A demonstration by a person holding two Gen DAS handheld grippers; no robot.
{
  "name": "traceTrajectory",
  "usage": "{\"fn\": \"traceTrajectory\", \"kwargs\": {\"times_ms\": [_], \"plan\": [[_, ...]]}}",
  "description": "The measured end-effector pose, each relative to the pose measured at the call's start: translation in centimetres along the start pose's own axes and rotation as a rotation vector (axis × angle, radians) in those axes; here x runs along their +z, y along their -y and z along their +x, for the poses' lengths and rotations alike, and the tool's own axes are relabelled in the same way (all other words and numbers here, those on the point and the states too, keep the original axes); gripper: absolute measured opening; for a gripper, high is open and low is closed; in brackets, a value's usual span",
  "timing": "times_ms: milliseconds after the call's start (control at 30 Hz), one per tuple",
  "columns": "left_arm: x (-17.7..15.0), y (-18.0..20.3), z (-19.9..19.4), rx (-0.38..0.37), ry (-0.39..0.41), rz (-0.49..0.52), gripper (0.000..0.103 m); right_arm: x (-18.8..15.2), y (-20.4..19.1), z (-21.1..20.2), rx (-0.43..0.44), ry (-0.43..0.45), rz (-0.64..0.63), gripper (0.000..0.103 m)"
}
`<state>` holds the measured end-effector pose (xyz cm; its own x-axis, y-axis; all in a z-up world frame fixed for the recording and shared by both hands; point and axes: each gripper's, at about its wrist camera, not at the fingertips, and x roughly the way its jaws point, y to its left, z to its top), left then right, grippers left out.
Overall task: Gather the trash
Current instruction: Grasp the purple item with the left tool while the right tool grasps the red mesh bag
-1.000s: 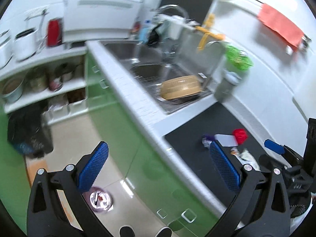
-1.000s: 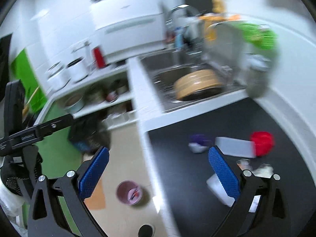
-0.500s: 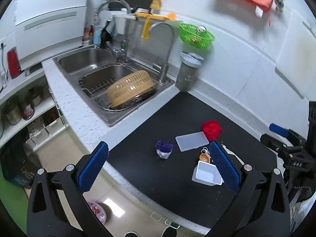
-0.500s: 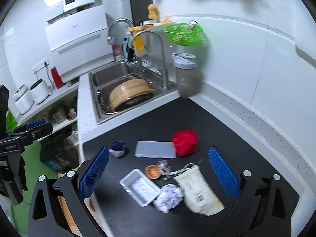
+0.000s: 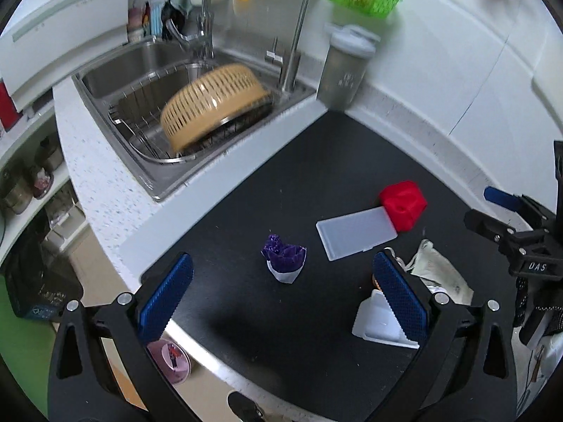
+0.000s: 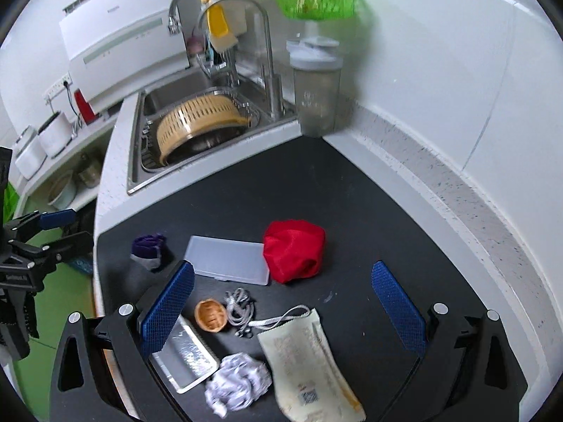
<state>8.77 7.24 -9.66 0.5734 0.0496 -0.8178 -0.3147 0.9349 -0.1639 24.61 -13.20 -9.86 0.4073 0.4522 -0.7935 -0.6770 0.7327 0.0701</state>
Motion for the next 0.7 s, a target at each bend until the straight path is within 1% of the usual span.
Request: {"fn": "traceTrajectory", "kwargs": {"times_ms": [133,333,533,700], "plan": [[0.2,-0.1,3.0,0.007,-0.057,-0.002,0.100,0.5,0.8,2.6,0.001,-0.043,-0.005,0.097],[0.5,-0.3,6.1,0.016,-0.121,-0.005,0.100,1.0,1.6,5.9,0.008,-0.105,-0.005,0.097],[0.7,-0.1,8.2,0.013,-0.163,-0.003,0.100,1.2,2.1,8.4,0.020,-0.157,-0.006,0.097],[0.7,0.0,9.4,0.010,-0.174,-0.004,0.100,1.3,2.5,10.2,0.036,-0.189,-0.004,0.096]]}}
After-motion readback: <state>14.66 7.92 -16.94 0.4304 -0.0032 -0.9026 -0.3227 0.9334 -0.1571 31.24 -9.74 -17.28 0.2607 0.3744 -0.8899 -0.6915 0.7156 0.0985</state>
